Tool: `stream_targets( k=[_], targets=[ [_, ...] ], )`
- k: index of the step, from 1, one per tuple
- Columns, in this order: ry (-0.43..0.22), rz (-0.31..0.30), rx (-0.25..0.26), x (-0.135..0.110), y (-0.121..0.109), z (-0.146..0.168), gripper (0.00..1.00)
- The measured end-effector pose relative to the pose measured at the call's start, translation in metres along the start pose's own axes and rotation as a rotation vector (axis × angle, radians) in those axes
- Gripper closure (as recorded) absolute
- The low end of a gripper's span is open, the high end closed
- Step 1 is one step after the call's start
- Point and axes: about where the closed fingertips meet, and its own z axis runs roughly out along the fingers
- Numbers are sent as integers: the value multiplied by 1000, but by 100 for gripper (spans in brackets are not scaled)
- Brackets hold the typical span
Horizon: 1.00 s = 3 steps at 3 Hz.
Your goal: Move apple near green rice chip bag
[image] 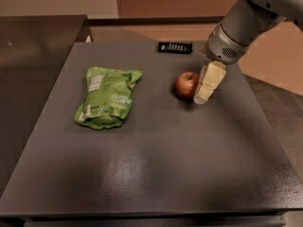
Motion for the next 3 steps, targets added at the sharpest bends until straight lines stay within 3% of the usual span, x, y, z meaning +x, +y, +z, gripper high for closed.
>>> stream_targets(
  k=[2, 3],
  targets=[
    [2, -6, -32, -5, 5, 14, 0],
    [7, -12, -48, -5, 7, 21, 15]
  ],
)
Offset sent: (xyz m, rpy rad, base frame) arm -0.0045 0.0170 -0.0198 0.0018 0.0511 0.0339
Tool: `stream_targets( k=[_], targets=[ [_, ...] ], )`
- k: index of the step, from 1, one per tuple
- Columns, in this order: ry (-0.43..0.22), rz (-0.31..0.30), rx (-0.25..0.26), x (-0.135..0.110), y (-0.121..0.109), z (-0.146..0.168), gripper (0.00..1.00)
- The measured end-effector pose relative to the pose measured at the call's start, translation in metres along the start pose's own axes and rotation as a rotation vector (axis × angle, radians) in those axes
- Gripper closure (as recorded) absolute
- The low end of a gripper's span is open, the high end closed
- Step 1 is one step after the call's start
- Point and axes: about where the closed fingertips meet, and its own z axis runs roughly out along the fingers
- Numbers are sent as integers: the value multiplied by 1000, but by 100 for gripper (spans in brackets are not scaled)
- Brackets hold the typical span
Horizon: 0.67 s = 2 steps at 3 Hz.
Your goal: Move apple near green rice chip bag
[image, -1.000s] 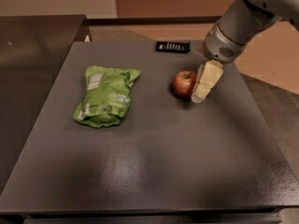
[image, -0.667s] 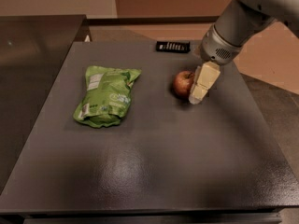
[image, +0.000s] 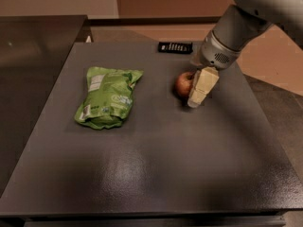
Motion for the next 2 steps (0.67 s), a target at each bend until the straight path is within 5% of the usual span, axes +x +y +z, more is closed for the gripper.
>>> stream_targets(
  k=[2],
  targets=[
    [4, -15, -13, -3, 1, 3, 60]
  ],
)
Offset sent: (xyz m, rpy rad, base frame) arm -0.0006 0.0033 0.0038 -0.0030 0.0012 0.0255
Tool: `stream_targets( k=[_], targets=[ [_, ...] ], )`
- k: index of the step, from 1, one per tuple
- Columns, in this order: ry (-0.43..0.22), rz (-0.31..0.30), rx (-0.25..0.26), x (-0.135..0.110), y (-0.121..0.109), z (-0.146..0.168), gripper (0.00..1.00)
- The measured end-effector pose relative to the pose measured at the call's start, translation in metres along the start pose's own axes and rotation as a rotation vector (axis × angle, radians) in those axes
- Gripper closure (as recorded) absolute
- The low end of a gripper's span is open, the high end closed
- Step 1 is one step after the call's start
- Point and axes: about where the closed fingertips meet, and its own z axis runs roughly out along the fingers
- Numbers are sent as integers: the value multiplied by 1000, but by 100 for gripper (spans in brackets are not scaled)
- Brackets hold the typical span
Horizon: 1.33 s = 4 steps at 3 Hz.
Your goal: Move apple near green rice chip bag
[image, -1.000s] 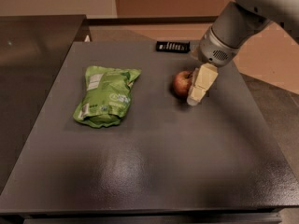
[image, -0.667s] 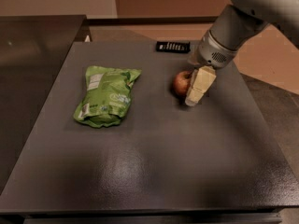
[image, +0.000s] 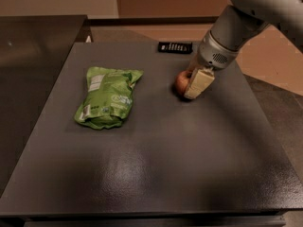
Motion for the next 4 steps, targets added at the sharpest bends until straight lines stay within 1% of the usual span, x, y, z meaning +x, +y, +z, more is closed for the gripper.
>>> stream_targets(
  k=[1, 2, 3, 4],
  targets=[
    [-8, -40, 17, -23, -2, -13, 83],
    [-16, -93, 19, -58, -5, -17, 100],
    [-19, -150, 5, -98, -6, -12, 100],
    [-20, -158, -10, -107, -2, -5, 100]
  ],
)
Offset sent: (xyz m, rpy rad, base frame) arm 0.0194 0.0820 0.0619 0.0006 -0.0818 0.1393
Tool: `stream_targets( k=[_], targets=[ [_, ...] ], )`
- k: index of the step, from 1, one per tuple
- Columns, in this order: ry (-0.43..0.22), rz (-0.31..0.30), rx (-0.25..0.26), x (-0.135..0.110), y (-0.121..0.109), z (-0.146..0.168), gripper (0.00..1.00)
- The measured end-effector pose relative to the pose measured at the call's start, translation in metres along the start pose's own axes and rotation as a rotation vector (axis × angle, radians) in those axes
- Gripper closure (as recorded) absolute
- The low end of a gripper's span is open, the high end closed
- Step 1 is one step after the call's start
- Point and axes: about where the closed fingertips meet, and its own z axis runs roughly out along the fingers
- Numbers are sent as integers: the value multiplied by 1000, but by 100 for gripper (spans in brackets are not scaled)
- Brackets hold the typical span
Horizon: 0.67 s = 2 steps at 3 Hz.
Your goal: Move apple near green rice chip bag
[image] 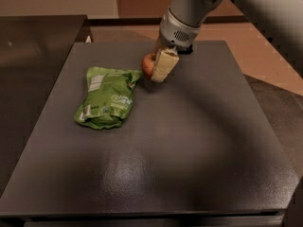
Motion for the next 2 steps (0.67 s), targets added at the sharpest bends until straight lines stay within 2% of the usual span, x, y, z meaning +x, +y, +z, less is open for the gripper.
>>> stream_targets(
  k=[1, 2],
  targets=[
    [17, 10, -61, 3, 20, 24, 100],
    [33, 20, -97, 9, 32, 38, 100]
  ],
)
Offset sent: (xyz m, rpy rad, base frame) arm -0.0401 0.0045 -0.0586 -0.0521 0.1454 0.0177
